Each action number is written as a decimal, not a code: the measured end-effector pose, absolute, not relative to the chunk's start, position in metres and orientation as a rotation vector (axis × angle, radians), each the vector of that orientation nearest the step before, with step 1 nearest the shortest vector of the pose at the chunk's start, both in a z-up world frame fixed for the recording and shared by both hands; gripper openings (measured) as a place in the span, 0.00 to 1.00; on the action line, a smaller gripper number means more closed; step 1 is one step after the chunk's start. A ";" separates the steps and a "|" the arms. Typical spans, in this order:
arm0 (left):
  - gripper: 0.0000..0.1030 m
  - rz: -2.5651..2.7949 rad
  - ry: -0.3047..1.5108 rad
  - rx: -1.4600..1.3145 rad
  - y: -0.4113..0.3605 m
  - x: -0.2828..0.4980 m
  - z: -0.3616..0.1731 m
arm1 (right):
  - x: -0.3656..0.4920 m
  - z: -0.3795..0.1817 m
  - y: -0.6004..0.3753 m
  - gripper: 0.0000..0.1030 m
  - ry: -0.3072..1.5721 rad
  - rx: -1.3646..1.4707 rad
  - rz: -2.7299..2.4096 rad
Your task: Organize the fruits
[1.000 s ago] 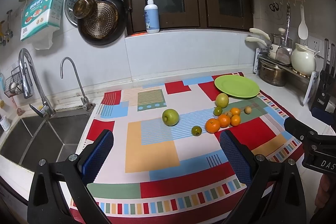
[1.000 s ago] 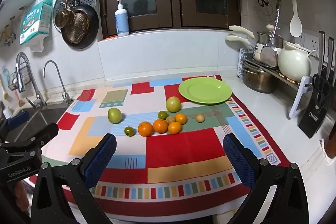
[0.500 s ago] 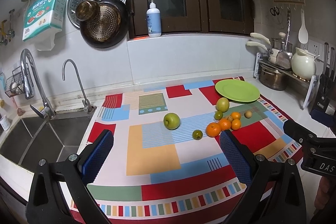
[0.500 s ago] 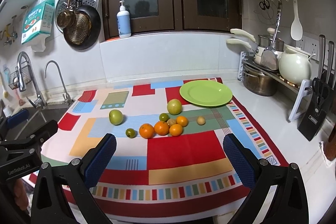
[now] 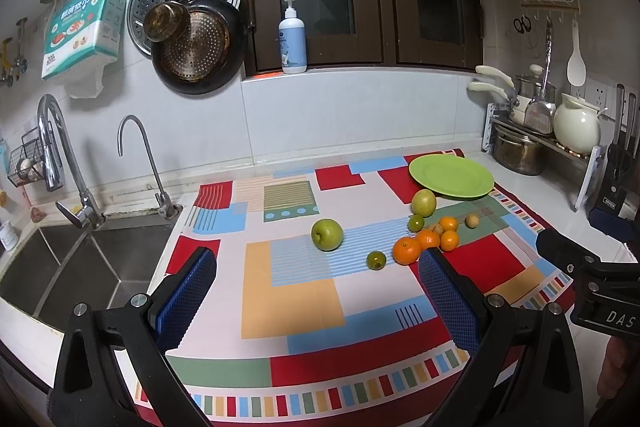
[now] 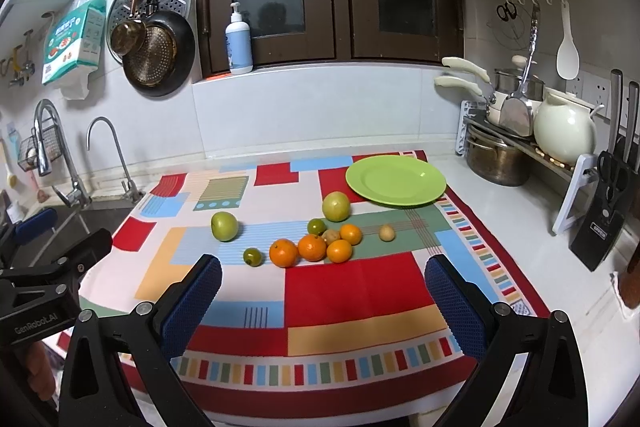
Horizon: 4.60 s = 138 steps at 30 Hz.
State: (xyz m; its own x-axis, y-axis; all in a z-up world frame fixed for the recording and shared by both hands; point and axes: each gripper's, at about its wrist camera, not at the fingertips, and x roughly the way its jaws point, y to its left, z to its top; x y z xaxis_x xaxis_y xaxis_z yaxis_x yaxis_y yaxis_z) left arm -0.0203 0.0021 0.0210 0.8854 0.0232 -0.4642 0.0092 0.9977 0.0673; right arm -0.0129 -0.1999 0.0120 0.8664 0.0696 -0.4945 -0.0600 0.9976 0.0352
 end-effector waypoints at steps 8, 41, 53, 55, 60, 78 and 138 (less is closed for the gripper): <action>1.00 0.007 0.484 0.068 0.002 -0.020 0.020 | -0.012 0.012 -0.199 0.99 0.519 0.019 0.068; 1.00 -0.118 0.512 0.122 0.025 0.036 0.000 | 0.026 -0.006 -0.172 0.99 0.581 0.033 0.018; 0.90 -0.225 0.608 0.147 0.017 0.081 -0.044 | 0.060 -0.042 -0.165 0.97 0.663 -0.007 -0.068; 0.89 -0.219 0.620 0.142 0.010 0.088 -0.050 | 0.069 -0.047 -0.169 0.94 0.675 -0.021 -0.054; 0.81 -0.167 0.668 0.134 -0.012 0.106 -0.070 | 0.098 -0.063 -0.180 0.86 0.713 -0.066 0.034; 0.56 -0.196 0.879 0.107 -0.052 0.174 -0.125 | 0.179 -0.124 -0.215 0.58 0.887 -0.028 0.179; 0.28 -0.568 0.763 0.242 -0.208 0.322 -0.042 | 0.273 -0.038 -0.325 0.38 0.688 0.021 0.046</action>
State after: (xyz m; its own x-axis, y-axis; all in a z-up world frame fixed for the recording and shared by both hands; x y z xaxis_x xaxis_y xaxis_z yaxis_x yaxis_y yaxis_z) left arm 0.3220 -0.2085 -0.0418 0.5828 -0.3957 -0.7098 0.5661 0.8243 0.0052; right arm 0.2727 -0.3247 -0.0378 0.7716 0.0497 -0.6342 -0.0361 0.9988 0.0343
